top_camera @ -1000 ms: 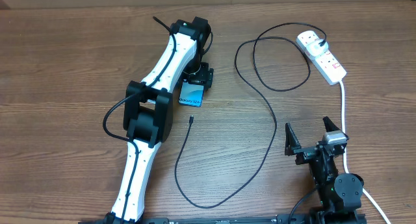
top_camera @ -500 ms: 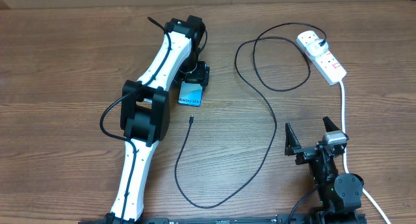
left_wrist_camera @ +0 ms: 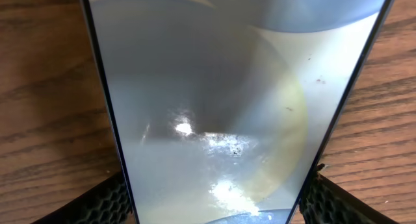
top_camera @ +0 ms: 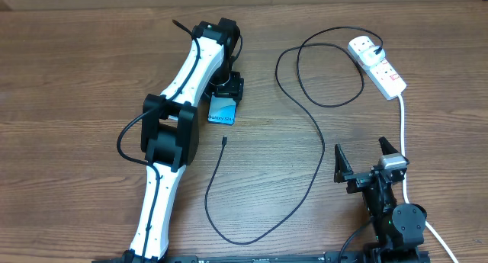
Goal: Plug charger to phone and switch on socket
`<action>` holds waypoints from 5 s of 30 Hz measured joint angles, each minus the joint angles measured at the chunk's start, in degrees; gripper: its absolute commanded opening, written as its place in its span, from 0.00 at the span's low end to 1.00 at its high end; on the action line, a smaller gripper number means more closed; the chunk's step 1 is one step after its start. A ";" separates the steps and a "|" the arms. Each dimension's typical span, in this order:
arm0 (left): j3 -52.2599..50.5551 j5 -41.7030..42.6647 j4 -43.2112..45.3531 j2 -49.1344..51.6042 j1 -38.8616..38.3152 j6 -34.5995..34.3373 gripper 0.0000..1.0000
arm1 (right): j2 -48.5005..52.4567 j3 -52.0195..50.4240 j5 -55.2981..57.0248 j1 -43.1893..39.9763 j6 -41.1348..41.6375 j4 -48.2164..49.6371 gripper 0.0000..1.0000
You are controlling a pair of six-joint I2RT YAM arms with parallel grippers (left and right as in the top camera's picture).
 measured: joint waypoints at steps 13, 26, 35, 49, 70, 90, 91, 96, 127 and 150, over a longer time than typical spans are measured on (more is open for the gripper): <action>2.21 0.74 -4.90 1.09 0.13 -0.35 0.73 | 0.00 0.00 0.00 0.00 -0.02 0.00 1.00; 15.61 13.68 -16.68 2.34 2.43 -0.83 0.75 | 0.00 0.00 0.00 0.00 -0.02 -0.02 1.00; 15.82 27.82 -16.81 2.34 4.09 -0.22 0.78 | 0.00 0.00 0.00 0.02 -0.04 0.02 1.00; 15.82 7.15 -16.13 2.34 2.16 -4.96 1.00 | 0.00 0.00 0.00 0.02 0.00 0.02 1.00; 6.43 -0.07 -6.56 2.34 -2.71 -12.24 1.00 | 0.00 0.00 -0.02 0.02 0.00 -0.02 1.00; 5.73 1.03 -3.91 2.34 -2.82 -11.85 1.00 | 0.00 0.00 0.00 0.02 -0.02 0.02 1.00; 5.73 1.03 -3.67 2.34 -2.82 -11.85 1.00 | 0.00 0.00 0.02 0.00 0.00 -0.02 1.00; 5.73 1.03 -3.21 2.34 -2.82 -11.82 1.00 | 0.00 0.00 0.00 0.00 -0.04 0.02 1.00; -0.37 0.13 1.03 0.09 -3.19 -11.63 0.86 | 0.00 0.00 0.02 0.02 -0.02 0.00 1.00; -0.44 1.22 -1.09 0.09 -3.19 -12.04 0.71 | 0.00 0.00 0.02 0.02 0.00 0.00 1.00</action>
